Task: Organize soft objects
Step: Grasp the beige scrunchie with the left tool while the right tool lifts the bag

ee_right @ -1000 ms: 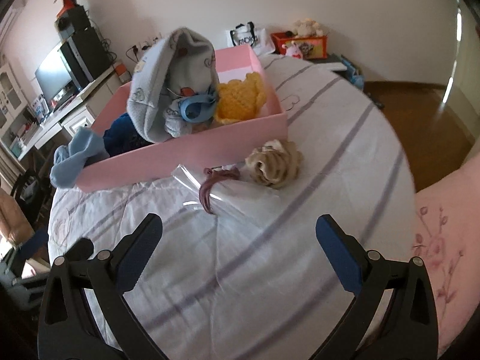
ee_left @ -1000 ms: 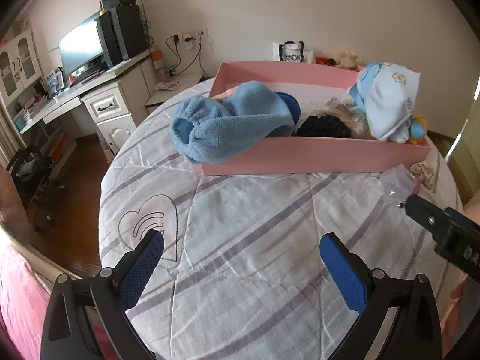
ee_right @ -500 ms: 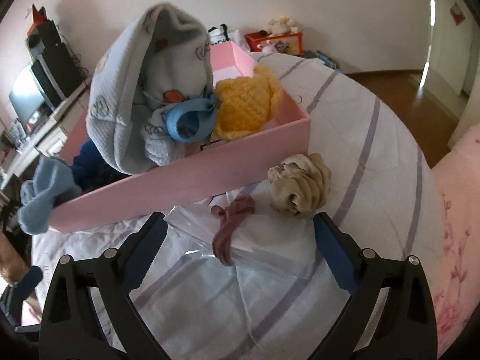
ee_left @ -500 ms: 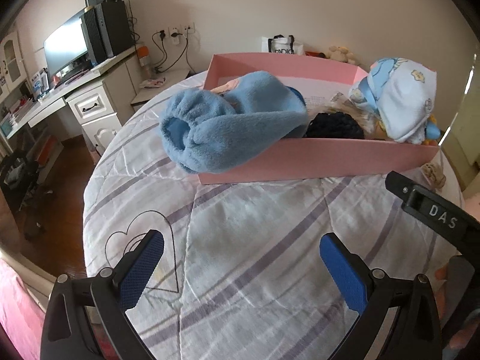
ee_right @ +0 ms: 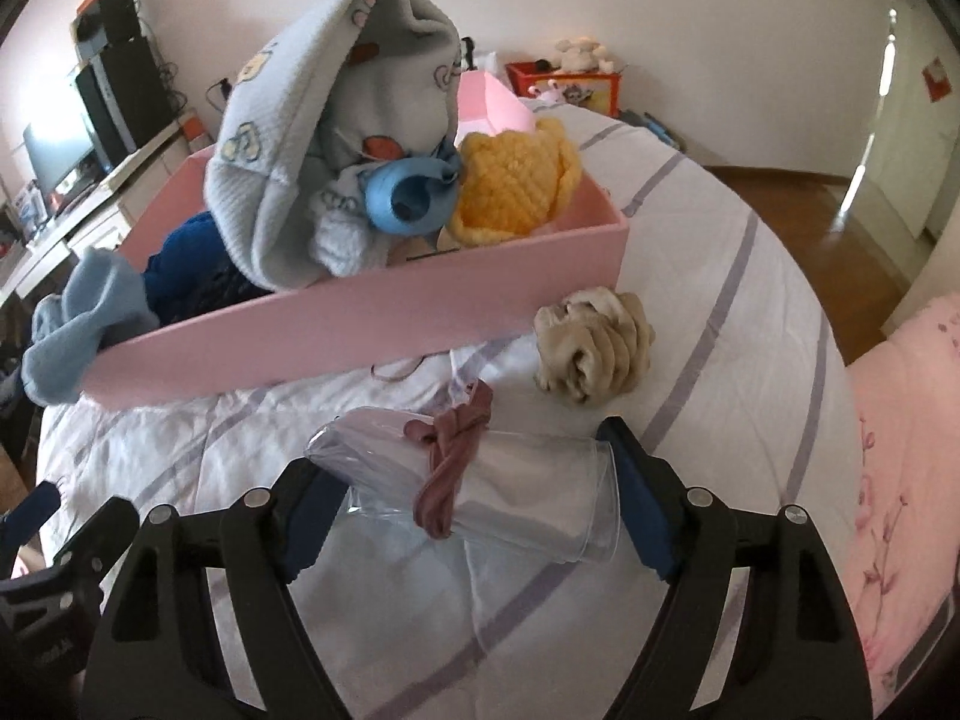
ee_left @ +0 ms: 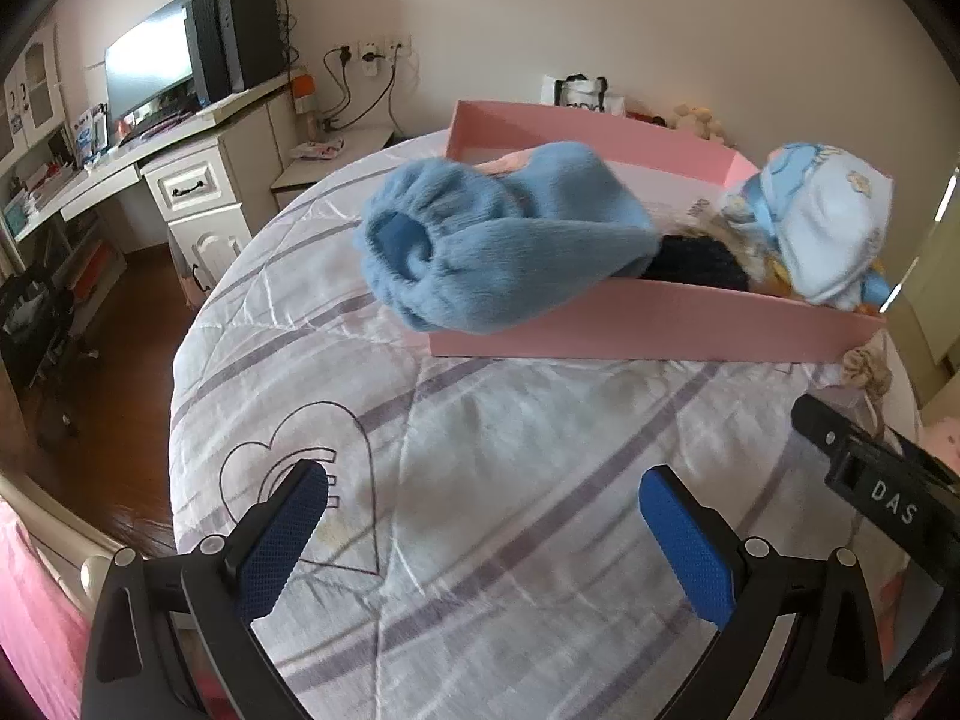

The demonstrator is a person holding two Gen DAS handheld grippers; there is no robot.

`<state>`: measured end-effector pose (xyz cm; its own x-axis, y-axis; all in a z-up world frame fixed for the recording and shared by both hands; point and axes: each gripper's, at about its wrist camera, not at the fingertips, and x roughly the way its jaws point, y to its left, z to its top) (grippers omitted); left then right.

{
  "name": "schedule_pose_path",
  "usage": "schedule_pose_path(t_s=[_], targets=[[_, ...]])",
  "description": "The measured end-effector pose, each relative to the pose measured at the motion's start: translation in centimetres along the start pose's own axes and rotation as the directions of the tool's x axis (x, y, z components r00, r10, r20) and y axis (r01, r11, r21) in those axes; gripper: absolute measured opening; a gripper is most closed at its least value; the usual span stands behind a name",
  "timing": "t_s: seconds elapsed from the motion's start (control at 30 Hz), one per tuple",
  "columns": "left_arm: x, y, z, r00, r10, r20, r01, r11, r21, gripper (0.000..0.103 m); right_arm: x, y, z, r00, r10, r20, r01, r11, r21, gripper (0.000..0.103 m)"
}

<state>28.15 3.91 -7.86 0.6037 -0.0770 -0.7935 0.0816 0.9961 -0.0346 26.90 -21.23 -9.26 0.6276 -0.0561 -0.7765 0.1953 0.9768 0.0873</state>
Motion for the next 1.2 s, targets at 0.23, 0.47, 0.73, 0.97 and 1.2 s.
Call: schedule_pose_path(t_s=[0.23, 0.47, 0.73, 0.97, 1.2], targets=[[-1.5, -2.6, -0.5, 1.0, -0.015, 0.005, 0.015, 0.999, 0.032, 0.103, -1.2, -2.2, -0.8, 0.999, 0.043, -0.011, -0.043, 0.999, 0.002, 0.078], [-2.2, -5.5, -0.6, 0.999, -0.038, 0.0, 0.038, 0.997, 0.065, 0.103, -3.0, -4.3, -1.1, 0.999, 0.043, 0.018, -0.043, 0.999, 0.001, 0.078], [-1.7, -10.2, 0.2, 0.997, -0.077, -0.022, 0.078, 0.993, 0.083, 0.103, -4.5, -8.0, 0.9, 0.996, 0.015, 0.091, -0.017, 1.0, 0.016, 0.078], [-1.1, -15.8, 1.7, 0.997, -0.079, -0.017, 0.081, 0.992, 0.093, 0.103, -4.7, -11.1, 3.9, 0.991, 0.02, 0.129, -0.018, 1.0, -0.015, 0.078], [0.2, -20.2, 2.9, 0.999, -0.04, -0.037, 0.042, 0.997, 0.069, 0.103, -3.5, -14.1, 6.1, 0.989, 0.058, 0.135, -0.053, 0.998, -0.038, 0.078]])
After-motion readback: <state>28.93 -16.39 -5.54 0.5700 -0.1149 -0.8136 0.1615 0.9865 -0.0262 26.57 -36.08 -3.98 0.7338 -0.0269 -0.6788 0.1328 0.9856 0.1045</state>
